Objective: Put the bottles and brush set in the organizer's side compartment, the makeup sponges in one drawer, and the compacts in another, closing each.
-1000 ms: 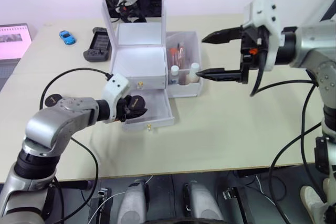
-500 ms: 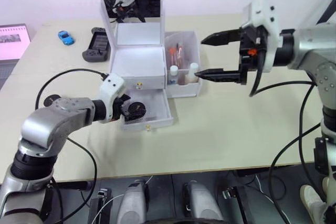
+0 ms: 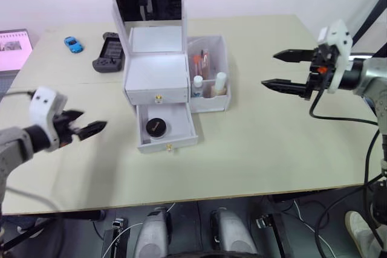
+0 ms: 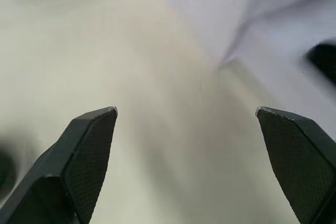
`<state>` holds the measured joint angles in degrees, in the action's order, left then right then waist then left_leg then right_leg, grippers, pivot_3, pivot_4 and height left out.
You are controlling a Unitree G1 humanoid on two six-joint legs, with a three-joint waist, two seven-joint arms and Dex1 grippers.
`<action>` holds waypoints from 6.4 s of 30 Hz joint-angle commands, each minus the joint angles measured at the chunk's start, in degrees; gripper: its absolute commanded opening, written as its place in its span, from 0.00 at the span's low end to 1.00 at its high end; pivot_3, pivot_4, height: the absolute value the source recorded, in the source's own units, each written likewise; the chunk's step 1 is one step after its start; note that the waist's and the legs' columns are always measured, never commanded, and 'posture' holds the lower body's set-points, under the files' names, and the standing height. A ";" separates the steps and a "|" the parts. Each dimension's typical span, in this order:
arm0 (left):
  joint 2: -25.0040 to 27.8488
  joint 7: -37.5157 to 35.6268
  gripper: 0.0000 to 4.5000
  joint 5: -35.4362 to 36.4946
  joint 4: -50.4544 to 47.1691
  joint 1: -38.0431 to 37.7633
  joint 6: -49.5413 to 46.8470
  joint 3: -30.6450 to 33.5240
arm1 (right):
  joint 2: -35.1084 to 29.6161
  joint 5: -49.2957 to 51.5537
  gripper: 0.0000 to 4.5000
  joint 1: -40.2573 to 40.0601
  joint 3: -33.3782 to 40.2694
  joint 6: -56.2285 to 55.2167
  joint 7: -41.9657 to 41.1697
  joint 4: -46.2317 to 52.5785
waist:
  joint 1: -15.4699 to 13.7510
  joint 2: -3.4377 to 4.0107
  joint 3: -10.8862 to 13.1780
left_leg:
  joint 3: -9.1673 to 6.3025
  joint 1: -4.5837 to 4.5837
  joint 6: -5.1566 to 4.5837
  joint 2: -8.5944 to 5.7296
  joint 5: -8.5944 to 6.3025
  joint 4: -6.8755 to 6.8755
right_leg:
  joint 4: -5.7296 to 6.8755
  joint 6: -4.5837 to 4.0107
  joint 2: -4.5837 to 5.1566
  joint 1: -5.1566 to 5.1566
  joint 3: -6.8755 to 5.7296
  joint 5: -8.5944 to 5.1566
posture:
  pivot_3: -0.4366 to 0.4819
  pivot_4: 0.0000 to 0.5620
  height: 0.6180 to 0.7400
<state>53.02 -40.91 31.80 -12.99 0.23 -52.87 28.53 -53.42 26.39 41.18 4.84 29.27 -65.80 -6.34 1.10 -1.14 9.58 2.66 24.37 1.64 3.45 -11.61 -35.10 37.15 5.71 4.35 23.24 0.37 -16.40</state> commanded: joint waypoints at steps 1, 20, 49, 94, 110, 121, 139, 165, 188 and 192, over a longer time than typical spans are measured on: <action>0.22 -0.93 0.99 -1.33 1.02 -3.83 4.15 8.10 | -0.33 -0.28 1.00 -0.25 2.31 -2.49 -0.93 -2.28 | -0.11 -0.01 0.01 | 0.02 0.00 0.00 0.01 0.00 -0.01 | -0.02 -0.01 0.01 0.01 0.00 0.00 | 0.48 0.27 1.00; -14.79 -5.31 0.99 -2.90 20.82 -22.83 39.07 25.11 | 0.53 -2.56 1.00 -11.92 9.22 -15.01 -1.80 -19.45 | -0.20 -0.01 -0.05 | 0.18 -0.05 0.02 -0.04 -0.01 -0.02 | -0.08 -0.23 0.21 -0.06 0.03 -0.11 | 0.48 0.27 1.00; -5.12 19.12 0.99 -3.11 9.93 6.41 -2.01 3.82 | -0.31 7.45 1.00 7.65 -1.40 11.99 -7.62 11.09 | -0.34 -0.19 -0.15 | 0.12 -0.03 0.27 0.02 -0.16 -0.08 | 0.02 -0.02 0.11 -0.02 0.02 0.00 | 0.48 0.27 1.00; 1.39 -3.47 0.60 2.79 0.55 25.09 -2.33 -7.30 | -2.42 6.97 1.00 9.78 -1.02 12.71 -4.75 9.35 | -0.32 -0.21 -0.13 | 0.13 0.02 0.29 0.04 -0.14 -0.10 | 0.04 0.06 0.03 0.01 0.04 0.03 | 0.48 0.27 1.00; -8.42 -1.11 0.60 7.03 -12.02 35.92 -8.60 -34.29 | -2.74 9.89 1.00 5.04 3.33 16.22 0.31 16.65 | -0.46 -0.19 -0.12 | -0.01 0.01 0.26 0.11 -0.13 -0.28 | 0.05 0.11 -0.33 -0.08 0.31 0.06 | 0.48 0.27 1.00; -12.18 -1.47 0.60 -1.25 -7.25 38.17 -4.17 -42.15 | -3.86 11.09 1.00 2.07 6.11 16.90 2.23 18.62 | -0.54 -0.19 -0.12 | 0.00 0.01 0.25 0.27 -0.14 -0.31 | 0.05 0.08 -0.58 -0.03 0.47 0.05 | 0.48 0.27 1.00; -17.22 -0.85 0.99 -3.52 -7.30 39.57 -5.70 -41.99 | -3.49 12.50 1.00 2.01 5.66 18.30 5.06 21.00 | -0.53 -0.19 -0.13 | -0.01 0.01 0.25 0.29 -0.14 -0.34 | 0.05 0.08 -0.60 -0.04 0.48 0.05 | 0.48 0.27 1.00; -9.87 -6.77 0.01 5.16 -25.09 -5.31 11.20 -22.02 | -0.47 8.66 1.00 9.50 -3.74 11.56 -4.97 12.09 | -0.93 -0.10 -0.15 | 0.09 -0.12 0.16 0.38 -0.20 -0.29 | 0.05 -0.19 -0.66 -0.02 0.59 -0.05 | 0.48 0.27 1.00; -16.91 -0.14 0.01 -15.79 -5.36 7.37 29.61 -30.36 | -3.34 9.25 1.00 6.62 0.73 13.54 -2.10 16.32 | -1.70 -0.08 -0.16 | 0.20 -0.08 0.16 0.40 -0.20 -0.32 | 0.01 -0.11 -0.64 0.01 0.65 0.07 | 0.48 0.27 1.00; -17.66 1.81 0.01 -18.63 -1.58 12.95 29.35 -31.33 | -3.85 8.90 1.00 6.01 1.55 13.04 -1.85 16.38 | -1.81 -0.08 -0.16 | 0.19 -0.08 0.16 0.40 -0.20 -0.33 | 0.04 -0.11 -0.65 0.00 0.64 0.07 | 0.48 0.27 1.00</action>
<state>35.68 -40.15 14.18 -14.40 11.04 -24.36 -3.25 -56.09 34.90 46.93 3.84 43.06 -67.92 8.83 -0.71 -1.22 9.42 2.85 24.29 1.80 3.85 -11.81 -35.43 37.18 5.60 3.71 23.24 1.00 -16.33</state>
